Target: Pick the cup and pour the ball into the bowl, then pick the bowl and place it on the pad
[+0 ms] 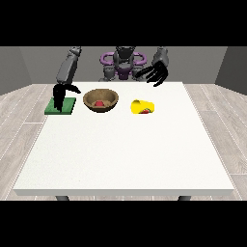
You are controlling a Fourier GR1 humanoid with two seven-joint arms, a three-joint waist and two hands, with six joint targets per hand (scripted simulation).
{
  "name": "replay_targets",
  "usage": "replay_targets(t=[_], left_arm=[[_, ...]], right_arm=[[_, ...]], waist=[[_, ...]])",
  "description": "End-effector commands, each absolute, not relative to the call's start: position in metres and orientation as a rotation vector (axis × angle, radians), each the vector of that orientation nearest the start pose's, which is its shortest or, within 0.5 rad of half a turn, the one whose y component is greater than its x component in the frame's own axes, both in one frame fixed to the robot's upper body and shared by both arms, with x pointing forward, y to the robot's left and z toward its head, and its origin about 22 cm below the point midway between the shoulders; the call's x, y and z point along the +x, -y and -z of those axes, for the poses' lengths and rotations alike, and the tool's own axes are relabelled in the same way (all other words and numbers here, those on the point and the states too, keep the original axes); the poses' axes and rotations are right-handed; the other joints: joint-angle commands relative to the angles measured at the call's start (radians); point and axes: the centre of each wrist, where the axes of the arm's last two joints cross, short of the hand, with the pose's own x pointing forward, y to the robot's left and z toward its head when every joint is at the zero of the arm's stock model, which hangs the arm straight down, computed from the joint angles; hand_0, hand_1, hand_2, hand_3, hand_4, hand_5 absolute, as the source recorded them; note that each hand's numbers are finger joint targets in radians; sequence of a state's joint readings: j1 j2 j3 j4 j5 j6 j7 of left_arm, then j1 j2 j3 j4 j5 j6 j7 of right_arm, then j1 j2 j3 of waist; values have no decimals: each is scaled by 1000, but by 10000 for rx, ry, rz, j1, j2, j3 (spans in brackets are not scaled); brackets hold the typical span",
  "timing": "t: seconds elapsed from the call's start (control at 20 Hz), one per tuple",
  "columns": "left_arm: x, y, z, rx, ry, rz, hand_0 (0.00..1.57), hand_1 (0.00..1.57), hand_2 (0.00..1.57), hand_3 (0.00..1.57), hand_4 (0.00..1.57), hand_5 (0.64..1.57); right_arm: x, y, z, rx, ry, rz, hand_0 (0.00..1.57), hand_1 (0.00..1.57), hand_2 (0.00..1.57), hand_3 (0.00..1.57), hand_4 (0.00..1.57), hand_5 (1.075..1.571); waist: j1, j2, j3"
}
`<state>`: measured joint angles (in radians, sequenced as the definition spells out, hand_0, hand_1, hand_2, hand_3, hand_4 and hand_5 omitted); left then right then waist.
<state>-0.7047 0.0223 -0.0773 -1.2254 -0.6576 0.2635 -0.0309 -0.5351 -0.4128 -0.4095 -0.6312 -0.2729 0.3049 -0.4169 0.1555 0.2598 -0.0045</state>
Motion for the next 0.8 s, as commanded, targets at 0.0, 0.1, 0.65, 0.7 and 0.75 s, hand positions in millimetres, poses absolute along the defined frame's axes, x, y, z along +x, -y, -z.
replay_targets(t=[0.0, 0.1, 0.65, 0.7, 0.75], left_arm=[[376, -138, -110, 3837, 20466, 3463, 0, 0, 0, 0, 797, 1554], [372, -156, -71, 3333, 19653, 2992, 0, 0, 0, 0, 0, 1545], [375, -193, -31, 2636, 18726, 2514, 0, 0, 0, 0, 0, 1533], [376, -191, -48, 2880, 19166, 2934, 0, 0, 0, 0, 0, 1537], [368, -160, -53, 2284, 19102, 3517, 0, 0, 0, 0, 0, 1546]], right_arm=[[357, 362, 1, 859, 17123, 1854, 0, 0, 0, 0, 404, 1569], [354, 351, 6, 999, 17032, 1443, 0, 0, 0, 0, 373, 1564], [355, 289, 31, 1174, 15434, 779, 0, 0, 0, 0, 82, 1543], [339, 311, 51, 1391, 15937, 1282, 0, 0, 0, 0, 93, 1540], [350, 320, 39, 961, 15647, 1676, 0, 0, 0, 0, 193, 1549]], waist=[[-354, 311, 9], [-835, 131, 10], [-1607, -994, 42], [-1277, -523, 49], [-766, -789, 51]])
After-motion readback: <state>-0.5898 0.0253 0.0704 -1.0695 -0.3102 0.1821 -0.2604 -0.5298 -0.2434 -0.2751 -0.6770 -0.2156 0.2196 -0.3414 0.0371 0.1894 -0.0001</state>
